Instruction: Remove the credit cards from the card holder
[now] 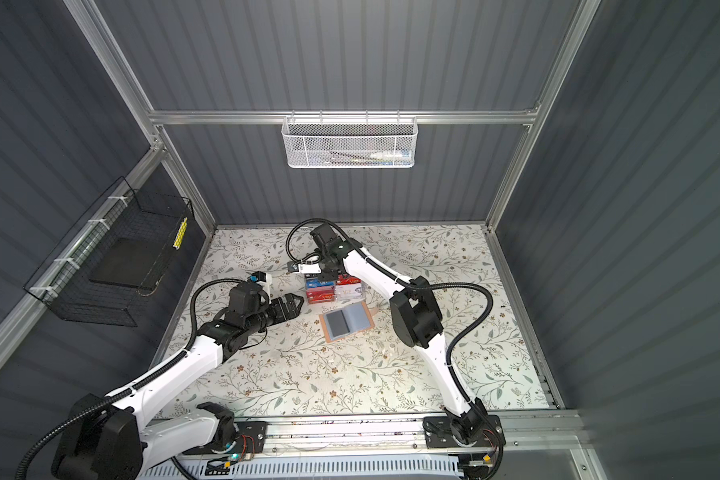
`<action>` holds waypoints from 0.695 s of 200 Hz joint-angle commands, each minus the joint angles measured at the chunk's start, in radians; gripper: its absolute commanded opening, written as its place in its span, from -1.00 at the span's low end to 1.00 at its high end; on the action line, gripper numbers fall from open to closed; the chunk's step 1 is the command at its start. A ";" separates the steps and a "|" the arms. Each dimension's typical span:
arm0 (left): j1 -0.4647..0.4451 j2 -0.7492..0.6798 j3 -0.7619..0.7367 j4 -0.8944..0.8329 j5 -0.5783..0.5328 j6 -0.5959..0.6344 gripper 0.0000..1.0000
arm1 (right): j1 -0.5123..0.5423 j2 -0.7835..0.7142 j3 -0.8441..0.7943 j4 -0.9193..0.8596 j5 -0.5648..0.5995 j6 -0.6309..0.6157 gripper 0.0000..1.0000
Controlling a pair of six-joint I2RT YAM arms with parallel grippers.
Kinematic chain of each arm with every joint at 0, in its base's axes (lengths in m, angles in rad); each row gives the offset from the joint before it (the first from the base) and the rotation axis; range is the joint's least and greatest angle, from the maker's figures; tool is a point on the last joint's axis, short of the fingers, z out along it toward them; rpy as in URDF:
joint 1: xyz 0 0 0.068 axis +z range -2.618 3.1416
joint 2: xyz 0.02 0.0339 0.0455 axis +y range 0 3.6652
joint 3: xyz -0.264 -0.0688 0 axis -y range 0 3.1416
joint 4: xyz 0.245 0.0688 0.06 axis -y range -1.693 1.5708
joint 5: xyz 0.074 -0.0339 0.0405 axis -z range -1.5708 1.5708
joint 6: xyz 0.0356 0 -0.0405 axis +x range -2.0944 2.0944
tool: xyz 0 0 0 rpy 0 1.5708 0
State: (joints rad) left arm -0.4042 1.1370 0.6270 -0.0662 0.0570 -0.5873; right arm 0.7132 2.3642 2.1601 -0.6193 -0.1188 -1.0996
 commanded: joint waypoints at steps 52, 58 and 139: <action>0.007 -0.011 -0.013 -0.002 0.018 -0.009 1.00 | -0.011 -0.068 -0.035 0.023 -0.007 0.026 -0.58; 0.007 -0.013 -0.013 -0.003 0.018 -0.010 1.00 | -0.011 -0.073 -0.038 0.025 -0.006 0.028 -0.58; 0.007 -0.029 0.008 -0.031 0.012 -0.014 1.00 | -0.013 -0.176 -0.118 0.074 -0.019 0.066 -0.54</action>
State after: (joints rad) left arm -0.4042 1.1309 0.6262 -0.0677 0.0635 -0.5938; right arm 0.7036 2.2314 2.0697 -0.5674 -0.1280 -1.0687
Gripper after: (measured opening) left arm 0.998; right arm 0.225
